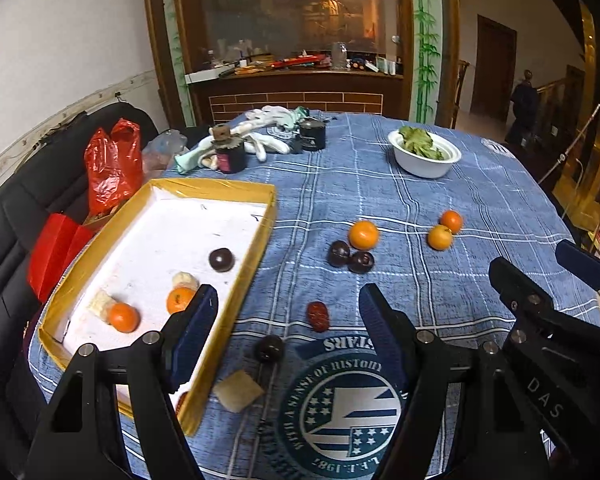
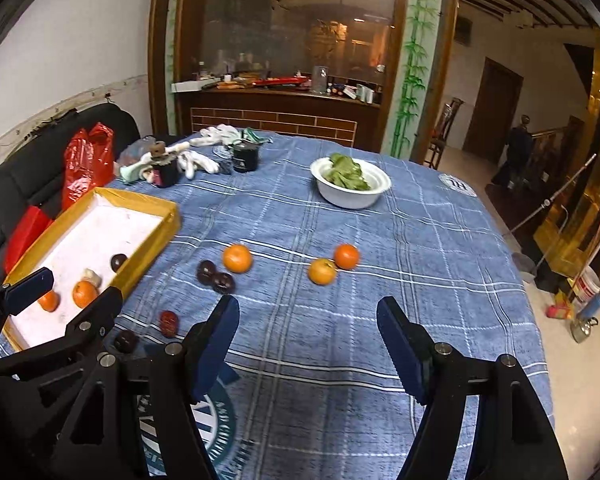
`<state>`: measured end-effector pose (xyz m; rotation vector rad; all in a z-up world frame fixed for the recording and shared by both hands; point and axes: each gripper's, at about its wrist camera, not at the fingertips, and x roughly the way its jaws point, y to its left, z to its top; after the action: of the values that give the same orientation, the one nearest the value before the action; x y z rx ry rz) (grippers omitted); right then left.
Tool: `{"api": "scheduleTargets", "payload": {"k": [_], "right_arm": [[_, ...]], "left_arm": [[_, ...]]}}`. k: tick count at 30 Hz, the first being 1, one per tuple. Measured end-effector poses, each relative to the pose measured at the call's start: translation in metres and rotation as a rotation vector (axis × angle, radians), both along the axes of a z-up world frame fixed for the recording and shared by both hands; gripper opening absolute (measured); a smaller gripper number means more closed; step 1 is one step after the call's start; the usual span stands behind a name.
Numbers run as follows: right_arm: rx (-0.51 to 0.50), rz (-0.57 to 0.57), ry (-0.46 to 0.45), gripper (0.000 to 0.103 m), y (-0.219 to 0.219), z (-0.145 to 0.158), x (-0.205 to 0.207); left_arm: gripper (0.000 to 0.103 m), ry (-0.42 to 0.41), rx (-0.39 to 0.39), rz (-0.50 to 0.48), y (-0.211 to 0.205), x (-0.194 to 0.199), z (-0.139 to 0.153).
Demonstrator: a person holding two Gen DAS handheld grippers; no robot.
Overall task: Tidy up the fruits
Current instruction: 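Move both open tools back over the fruits on the tablecloth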
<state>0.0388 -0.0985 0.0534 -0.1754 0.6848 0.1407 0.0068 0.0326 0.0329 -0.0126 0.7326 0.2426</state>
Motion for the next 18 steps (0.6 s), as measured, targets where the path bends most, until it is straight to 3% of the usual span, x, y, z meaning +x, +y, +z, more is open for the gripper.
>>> {"api": "scheduleTargets", "payload": {"k": [18], "right_arm": [[0.008,-0.02,0.028,0.073,-0.014,-0.012,0.008]], "left_arm": [[0.073,0.023,0.0,-0.015,-0.008,0.009,-0.007]]}}
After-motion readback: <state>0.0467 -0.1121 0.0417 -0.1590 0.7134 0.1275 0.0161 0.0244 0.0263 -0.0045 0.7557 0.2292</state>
